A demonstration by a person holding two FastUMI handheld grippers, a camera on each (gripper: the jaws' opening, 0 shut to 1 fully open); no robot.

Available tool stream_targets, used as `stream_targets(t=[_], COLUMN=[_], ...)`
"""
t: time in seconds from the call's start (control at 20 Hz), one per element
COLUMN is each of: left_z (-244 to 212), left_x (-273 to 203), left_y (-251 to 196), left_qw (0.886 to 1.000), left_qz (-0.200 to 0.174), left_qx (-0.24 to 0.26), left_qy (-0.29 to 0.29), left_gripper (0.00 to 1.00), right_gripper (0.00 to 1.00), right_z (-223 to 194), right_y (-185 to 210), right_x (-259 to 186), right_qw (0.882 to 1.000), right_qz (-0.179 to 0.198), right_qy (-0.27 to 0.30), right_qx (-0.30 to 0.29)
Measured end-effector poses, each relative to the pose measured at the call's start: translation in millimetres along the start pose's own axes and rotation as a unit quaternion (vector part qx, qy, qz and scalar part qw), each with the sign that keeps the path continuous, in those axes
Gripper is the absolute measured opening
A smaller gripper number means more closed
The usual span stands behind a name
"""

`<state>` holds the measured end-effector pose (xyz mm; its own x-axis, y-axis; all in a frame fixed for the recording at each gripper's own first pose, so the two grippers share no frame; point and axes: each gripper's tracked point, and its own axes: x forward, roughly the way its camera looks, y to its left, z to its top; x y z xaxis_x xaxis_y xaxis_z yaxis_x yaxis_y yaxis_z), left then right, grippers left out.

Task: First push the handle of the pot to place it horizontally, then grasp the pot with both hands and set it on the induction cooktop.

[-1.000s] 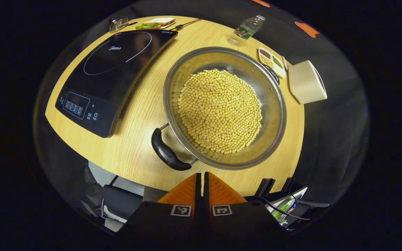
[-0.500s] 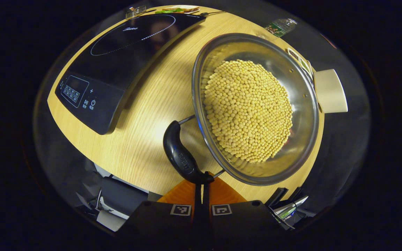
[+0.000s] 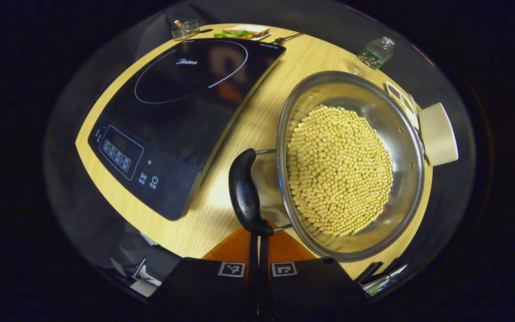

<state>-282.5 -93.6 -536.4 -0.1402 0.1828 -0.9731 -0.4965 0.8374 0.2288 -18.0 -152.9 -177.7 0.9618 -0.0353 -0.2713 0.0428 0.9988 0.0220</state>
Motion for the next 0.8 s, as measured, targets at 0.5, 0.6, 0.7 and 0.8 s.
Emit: stream_targets(t=[0.5,0.6,0.7,0.8], left_z=[87.7,102.4,117.0,132.2], left_x=[8.5,6.8,6.5,6.4], left_y=[0.0,-5.2,-5.6,-9.6], left_qw=[0.993,0.990,0.987,0.984], left_qz=[0.008,0.003,0.002,-0.005], left_qx=[0.106,0.123,0.139,0.153], left_qy=[-0.058,-0.070,-0.080,-0.091], left_gripper=[0.08,0.08,0.08,0.08], right_gripper=[0.95,0.95,0.95,0.95], right_z=[-24.6,-35.7,-47.1,-59.3], right_y=[43.3,60.3,77.9,92.0], right_x=[-13.5,-10.5,-8.1,-0.6], right_qw=[0.999,0.998,0.998,0.997], right_qz=[0.001,0.009,0.016,0.018], right_qy=[0.036,0.053,0.061,0.070], right_qx=[0.012,0.016,0.012,0.002])
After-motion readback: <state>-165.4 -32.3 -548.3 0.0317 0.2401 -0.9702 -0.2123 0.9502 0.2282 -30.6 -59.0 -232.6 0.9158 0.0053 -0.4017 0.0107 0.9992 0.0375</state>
